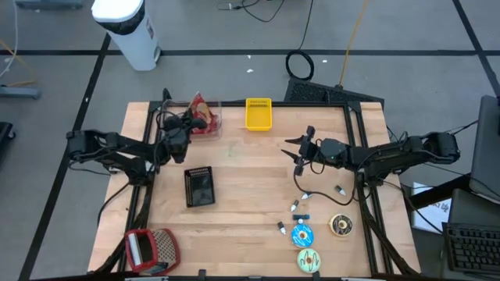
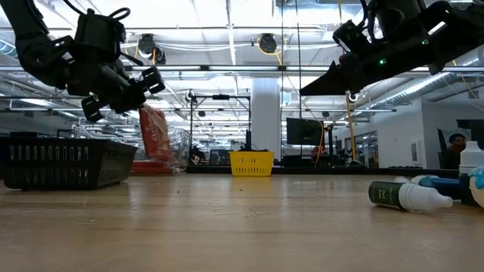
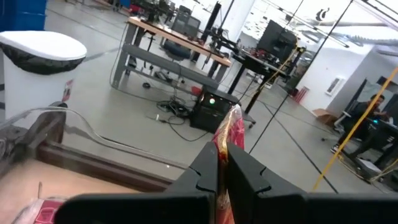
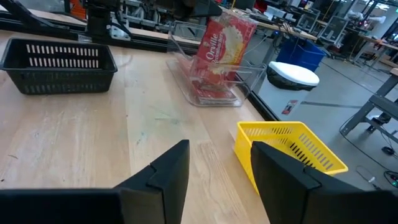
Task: Pick & Place Food Item
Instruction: Put the popcorn pack into the transparent bin, then put the green food coloring bottle into the yellow bin
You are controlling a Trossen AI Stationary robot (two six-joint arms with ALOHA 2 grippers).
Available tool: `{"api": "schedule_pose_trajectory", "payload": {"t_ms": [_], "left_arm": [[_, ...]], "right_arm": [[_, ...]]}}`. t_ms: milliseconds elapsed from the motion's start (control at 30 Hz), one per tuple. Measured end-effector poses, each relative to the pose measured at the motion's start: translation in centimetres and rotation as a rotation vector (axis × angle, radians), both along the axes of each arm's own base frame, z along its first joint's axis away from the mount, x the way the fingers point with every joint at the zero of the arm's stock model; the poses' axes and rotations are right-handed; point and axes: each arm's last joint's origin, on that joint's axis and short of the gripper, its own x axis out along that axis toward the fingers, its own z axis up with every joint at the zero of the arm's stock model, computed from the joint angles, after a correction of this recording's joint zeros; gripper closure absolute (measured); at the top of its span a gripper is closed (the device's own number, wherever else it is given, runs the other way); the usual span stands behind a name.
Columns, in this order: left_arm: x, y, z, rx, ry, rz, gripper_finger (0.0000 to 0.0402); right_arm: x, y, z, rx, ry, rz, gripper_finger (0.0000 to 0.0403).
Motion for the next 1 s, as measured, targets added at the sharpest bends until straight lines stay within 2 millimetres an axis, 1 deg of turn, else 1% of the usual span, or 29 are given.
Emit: {"api": "schedule_pose_trajectory", "payload": {"t_ms": [133,333,467,633,900,1000], "left_arm": [[0.05,-0.08,-0.01,-0.001,-0.005,-0.008,0.0389],[0.02,-0.14,-0.01,-0.008,-0.065,0.011,0.0346],[0.02,-0.14,-0.02,-0.007,-0.054,0.011,0.0331],[0.07,-0.11,-0.03,-0.006,-0.027,-0.011,0.0324],[0.1,-0.14,-0.01,0.007,0.063,-0.018,0.0323],[-0.02,-0.19,0.4,0.02,0.079,-0.022,0.0323]], "right_arm": [[-0.01,0.0,-0.03,0.0,0.004,0.0,0.0243],[-0.01,0.0,-0.04,0.0,0.004,0.0,0.0247],[-0.01,0.0,-0.04,0.0,0.004,0.0,0.0248],[-0.01,0.0,-0.04,0.0,0.004,0.0,0.0248],[-0.01,0.0,-0.04,0.0,0.005,0.0,0.0248],[-0.01,0.0,-0.05,0.0,0.005,0.0,0.0248]]}}
